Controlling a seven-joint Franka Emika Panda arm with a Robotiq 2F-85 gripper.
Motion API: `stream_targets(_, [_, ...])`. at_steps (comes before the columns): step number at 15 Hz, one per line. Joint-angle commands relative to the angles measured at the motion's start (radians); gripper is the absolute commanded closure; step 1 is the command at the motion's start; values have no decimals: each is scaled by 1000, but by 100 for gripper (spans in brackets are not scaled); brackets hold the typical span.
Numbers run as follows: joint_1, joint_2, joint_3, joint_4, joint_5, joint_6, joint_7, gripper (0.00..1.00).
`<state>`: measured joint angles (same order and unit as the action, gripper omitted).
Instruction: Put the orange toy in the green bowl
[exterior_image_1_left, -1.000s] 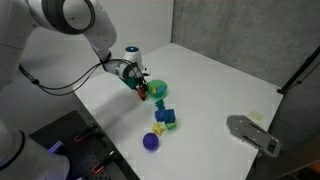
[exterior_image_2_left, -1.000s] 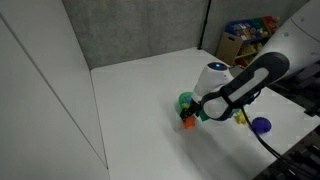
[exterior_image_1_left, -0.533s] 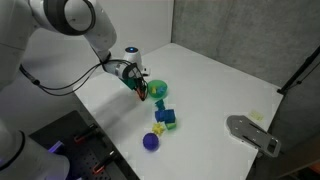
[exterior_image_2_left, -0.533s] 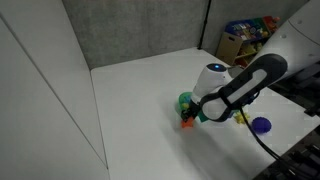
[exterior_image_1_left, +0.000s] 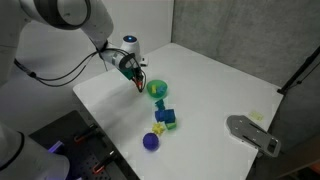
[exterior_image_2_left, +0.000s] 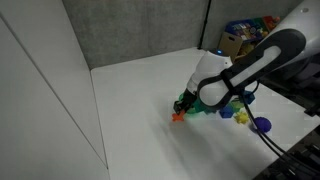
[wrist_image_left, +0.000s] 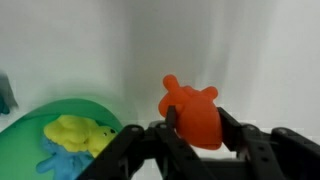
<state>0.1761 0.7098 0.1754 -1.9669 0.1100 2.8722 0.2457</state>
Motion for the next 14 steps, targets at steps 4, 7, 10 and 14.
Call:
stream_targets(4, [3, -133, -53, -11, 6, -69, -4, 85])
stream_targets(7, [12, -145, -121, 9, -13, -85, 16, 85])
stream_targets(10, [24, -138, -189, 27, -32, -95, 39, 85])
stream_targets(14, [27, -129, -228, 31, -43, -135, 40, 20])
